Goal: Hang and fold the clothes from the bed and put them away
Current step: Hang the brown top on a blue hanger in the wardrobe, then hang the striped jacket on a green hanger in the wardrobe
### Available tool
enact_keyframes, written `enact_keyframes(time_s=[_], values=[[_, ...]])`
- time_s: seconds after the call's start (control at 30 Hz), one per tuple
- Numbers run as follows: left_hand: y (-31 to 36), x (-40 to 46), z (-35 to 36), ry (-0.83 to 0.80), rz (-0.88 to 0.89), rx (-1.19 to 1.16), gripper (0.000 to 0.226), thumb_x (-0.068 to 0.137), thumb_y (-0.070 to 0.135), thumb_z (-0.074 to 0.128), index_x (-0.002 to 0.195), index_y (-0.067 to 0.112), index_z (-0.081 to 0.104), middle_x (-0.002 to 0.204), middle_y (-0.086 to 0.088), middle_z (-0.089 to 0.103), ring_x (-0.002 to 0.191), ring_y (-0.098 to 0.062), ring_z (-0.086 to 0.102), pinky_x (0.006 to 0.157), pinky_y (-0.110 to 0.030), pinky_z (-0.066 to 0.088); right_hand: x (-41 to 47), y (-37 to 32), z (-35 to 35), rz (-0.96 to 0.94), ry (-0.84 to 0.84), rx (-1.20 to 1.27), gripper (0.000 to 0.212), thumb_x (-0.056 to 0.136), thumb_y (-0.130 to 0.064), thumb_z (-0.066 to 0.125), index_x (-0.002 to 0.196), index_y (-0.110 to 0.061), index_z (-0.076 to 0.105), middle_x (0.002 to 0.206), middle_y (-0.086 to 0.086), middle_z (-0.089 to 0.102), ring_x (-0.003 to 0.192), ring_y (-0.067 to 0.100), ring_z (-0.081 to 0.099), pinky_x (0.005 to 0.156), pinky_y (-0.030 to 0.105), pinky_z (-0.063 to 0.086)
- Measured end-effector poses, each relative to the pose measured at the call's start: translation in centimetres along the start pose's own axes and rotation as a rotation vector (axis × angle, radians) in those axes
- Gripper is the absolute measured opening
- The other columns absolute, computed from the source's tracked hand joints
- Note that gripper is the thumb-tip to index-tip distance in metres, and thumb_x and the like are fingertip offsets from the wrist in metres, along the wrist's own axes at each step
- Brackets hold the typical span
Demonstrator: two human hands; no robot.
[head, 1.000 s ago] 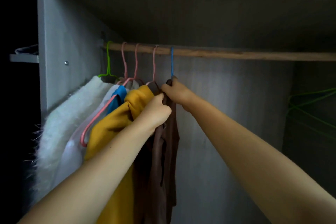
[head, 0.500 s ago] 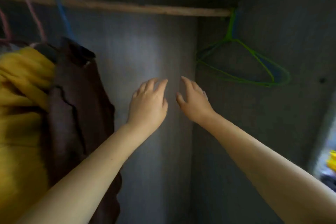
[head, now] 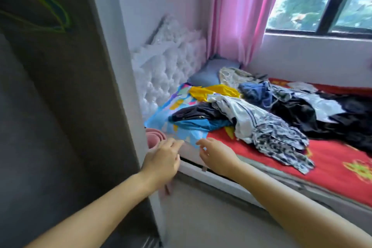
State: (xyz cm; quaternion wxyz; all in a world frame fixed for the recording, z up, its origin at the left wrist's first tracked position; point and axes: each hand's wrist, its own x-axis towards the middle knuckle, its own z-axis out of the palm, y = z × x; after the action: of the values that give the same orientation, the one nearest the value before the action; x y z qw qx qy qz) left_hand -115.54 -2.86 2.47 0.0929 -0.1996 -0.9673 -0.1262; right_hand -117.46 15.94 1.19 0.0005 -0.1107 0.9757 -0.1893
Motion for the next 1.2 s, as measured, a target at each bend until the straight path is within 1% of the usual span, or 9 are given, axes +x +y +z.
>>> enact_keyframes(time_s=[0.2,0.37,0.6,0.67,0.77,0.9,1.03,1.13,1.2], values=[[11.2,7.2,9.3,-0.219,0.038,-0.092,0.047,0.095,0.022,0.042,0.142,0.021,0.036,0.134,-0.001,0.046,0.124,-0.019,0.042,0.093,-0.035,0.043,-7.0,17.2,-2.3,0.286,-0.006,-0.039,0.036,0.098,-0.029,0.04,0.133,-0.024,0.047,0.125,-0.001,0.054,0.098,0.021,0.061,0.081,0.034,0.052],[16.5,11.3,15.6,-0.348,0.059,-0.181,0.049,0.095,0.021,0.042,0.143,0.021,0.035,0.134,-0.002,0.047,0.124,-0.021,0.044,0.092,-0.035,0.044,-9.7,27.2,-2.8,0.476,-0.018,-0.054,0.035,0.098,-0.029,0.044,0.132,-0.024,0.046,0.124,0.001,0.054,0.105,0.021,0.058,0.083,0.037,0.051],[18.4,18.4,21.4,-0.443,0.095,-0.21,0.05,0.095,0.02,0.043,0.144,0.02,0.034,0.136,-0.003,0.046,0.122,-0.021,0.046,0.09,-0.036,0.047,-7.3,35.4,-1.5,0.672,-0.102,-0.003,0.039,0.098,-0.026,0.04,0.136,-0.02,0.04,0.127,0.004,0.05,0.099,0.023,0.058,0.077,0.036,0.051],[18.4,21.4,22.7,-0.444,0.129,-0.212,0.05,0.095,0.02,0.043,0.145,0.019,0.033,0.13,-0.003,0.049,0.114,-0.02,0.051,0.084,-0.034,0.047,-5.6,37.5,-1.5,0.707,-0.096,0.011,0.041,0.098,-0.025,0.038,0.138,-0.019,0.039,0.131,0.006,0.047,0.095,0.022,0.057,0.071,0.033,0.049],[18.8,26.9,24.3,-0.459,0.171,-0.212,0.051,0.095,0.018,0.044,0.145,0.018,0.034,0.125,-0.004,0.051,0.113,-0.022,0.049,0.087,-0.036,0.047,-2.6,40.5,-1.9,0.772,-0.083,0.033,0.037,0.099,-0.023,0.037,0.136,-0.017,0.041,0.129,0.006,0.048,0.084,0.019,0.053,0.064,0.03,0.042],[19.2,34.0,26.9,-0.476,0.212,-0.185,0.052,0.093,0.019,0.043,0.144,0.022,0.034,0.124,-0.003,0.051,0.113,-0.022,0.05,0.082,-0.035,0.046,1.3,44.1,-2.3,0.851,-0.07,0.069,0.033,0.099,-0.021,0.036,0.13,-0.015,0.043,0.125,0.006,0.049,0.083,0.02,0.055,0.064,0.031,0.045],[19.8,38.7,30.3,-0.57,0.213,-0.168,0.051,0.093,0.018,0.042,0.143,0.022,0.035,0.122,-0.003,0.051,0.114,-0.023,0.049,0.083,-0.036,0.046,4.7,47.4,-1.5,0.851,-0.123,0.096,0.037,0.099,-0.024,0.038,0.135,-0.016,0.04,0.129,0.007,0.048,0.103,0.024,0.055,0.076,0.036,0.051],[20.3,41.8,33.1,-0.615,0.169,-0.183,0.048,0.092,0.018,0.042,0.139,0.022,0.038,0.119,-0.002,0.051,0.107,-0.021,0.052,0.076,-0.034,0.046,8.0,50.5,-1.1,0.83,-0.158,0.115,0.039,0.099,-0.025,0.038,0.137,-0.019,0.039,0.131,0.005,0.048,0.103,0.023,0.056,0.076,0.034,0.048],[20.3,44.3,34.9,-0.642,0.108,-0.193,0.046,0.092,0.019,0.041,0.138,0.023,0.039,0.122,-0.001,0.051,0.111,-0.021,0.051,0.079,-0.035,0.047,11.1,53.0,-1.2,0.786,-0.187,0.116,0.041,0.099,-0.025,0.038,0.139,-0.019,0.038,0.132,0.006,0.046,0.099,0.022,0.056,0.074,0.032,0.047]])
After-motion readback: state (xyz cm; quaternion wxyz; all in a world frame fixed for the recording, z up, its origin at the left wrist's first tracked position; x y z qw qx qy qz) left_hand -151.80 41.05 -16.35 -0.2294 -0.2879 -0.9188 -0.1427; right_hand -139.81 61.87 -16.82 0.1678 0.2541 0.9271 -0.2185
